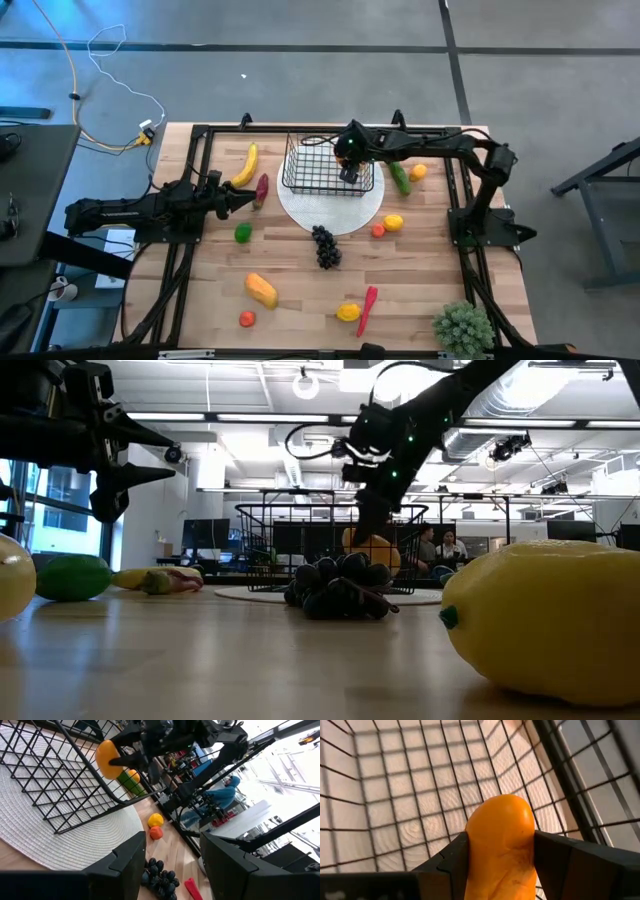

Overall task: Build produce basket
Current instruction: Put the top yellow mango into the wire basket, then put the green lime into the wire basket

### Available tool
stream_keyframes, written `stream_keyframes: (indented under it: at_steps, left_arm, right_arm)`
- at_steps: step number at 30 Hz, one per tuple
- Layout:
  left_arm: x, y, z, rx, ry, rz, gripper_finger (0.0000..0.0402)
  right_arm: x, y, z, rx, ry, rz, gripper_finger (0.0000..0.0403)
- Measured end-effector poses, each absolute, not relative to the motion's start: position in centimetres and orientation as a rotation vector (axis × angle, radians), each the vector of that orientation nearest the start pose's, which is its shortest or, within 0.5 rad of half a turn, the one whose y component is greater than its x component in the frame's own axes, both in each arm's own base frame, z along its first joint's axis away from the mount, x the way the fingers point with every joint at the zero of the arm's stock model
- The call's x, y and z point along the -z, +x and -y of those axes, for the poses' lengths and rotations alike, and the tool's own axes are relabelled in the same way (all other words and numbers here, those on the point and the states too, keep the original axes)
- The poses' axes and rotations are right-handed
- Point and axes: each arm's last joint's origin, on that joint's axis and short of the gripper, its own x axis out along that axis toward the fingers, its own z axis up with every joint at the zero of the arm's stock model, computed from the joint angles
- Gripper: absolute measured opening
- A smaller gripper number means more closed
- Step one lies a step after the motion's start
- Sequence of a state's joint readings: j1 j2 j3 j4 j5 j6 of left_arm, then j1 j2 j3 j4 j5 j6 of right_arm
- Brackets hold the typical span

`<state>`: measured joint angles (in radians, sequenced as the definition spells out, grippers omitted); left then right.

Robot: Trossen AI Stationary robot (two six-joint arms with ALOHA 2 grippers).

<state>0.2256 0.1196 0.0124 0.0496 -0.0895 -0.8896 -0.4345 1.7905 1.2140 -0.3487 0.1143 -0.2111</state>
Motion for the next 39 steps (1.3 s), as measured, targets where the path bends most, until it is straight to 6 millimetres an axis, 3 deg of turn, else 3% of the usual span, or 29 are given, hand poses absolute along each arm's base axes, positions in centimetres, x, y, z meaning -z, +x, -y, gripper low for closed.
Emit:
stream_keyframes:
  at_steps: [10,23,35,39]
  left_arm:
    - [-16.3,10.1,-2.6,-0.320,-0.884,0.086,0.0174]
    - [-16.1,10.1,-2.6,-0.318,-0.846,0.058,0.0184]
    - [-16.0,10.1,-2.7,-0.355,-0.849,0.066,0.0270]
    - [-16.1,10.0,-2.8,-0.386,-0.837,0.084,0.0277]
  right_arm:
    - [-19.3,33.5,17.0,0.430,-0.022,-0.993,0.0167]
    - [-19.3,33.3,17.3,0.467,0.030,-0.996,0.0241]
    - [-23.2,34.2,17.9,0.529,0.060,-0.996,0.0249]
    - [-25.3,34.4,18.2,0.612,0.094,-0.980,0.0250]
